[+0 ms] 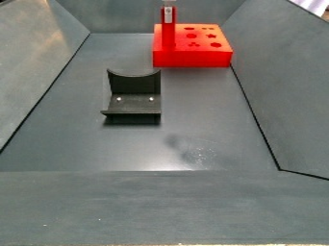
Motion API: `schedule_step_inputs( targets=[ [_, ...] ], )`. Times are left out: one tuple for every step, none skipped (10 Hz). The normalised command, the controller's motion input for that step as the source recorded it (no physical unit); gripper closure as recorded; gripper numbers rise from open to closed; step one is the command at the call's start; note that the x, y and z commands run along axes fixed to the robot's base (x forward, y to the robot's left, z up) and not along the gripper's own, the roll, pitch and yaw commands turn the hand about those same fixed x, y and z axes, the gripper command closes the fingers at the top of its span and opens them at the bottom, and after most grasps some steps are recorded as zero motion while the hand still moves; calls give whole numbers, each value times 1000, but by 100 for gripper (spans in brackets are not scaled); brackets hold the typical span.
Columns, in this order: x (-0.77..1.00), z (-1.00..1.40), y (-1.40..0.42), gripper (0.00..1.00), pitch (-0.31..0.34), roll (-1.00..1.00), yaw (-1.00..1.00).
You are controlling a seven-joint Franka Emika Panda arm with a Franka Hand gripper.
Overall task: Pick up the arch object. Move up. Move to above the board. Insert the arch object.
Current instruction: Insert the arch object.
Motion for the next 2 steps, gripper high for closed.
schedule_step_inputs(
  targets=[
    [-20, -3, 0, 100, -71, 0, 0],
    [0, 0, 0, 100, 0, 0, 0]
  ],
)
